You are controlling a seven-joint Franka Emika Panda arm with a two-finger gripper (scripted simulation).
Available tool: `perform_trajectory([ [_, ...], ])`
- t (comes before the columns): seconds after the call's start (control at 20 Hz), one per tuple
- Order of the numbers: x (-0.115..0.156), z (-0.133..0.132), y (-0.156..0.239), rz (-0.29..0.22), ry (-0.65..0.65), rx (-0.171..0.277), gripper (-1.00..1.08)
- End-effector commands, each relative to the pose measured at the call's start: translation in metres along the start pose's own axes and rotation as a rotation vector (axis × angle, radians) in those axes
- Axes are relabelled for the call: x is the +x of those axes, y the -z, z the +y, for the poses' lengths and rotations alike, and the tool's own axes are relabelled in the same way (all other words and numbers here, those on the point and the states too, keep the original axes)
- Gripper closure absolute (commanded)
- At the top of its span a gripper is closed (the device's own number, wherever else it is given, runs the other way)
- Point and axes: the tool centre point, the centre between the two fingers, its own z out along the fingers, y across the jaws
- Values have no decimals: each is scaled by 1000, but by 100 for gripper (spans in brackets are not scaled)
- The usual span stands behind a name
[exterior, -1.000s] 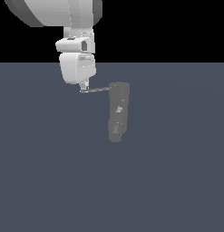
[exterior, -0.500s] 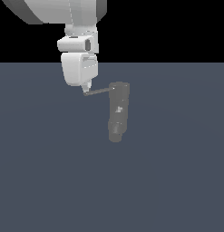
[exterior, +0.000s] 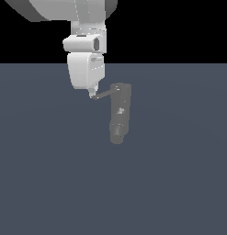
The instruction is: Turn on the faucet by rotating a designated handle.
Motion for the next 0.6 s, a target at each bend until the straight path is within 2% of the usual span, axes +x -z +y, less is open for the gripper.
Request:
perform_trajectory([
  [0.0,8,7,0,2,-3,-3,108],
  [0.55,30,32,1,2,0,-3,108],
])
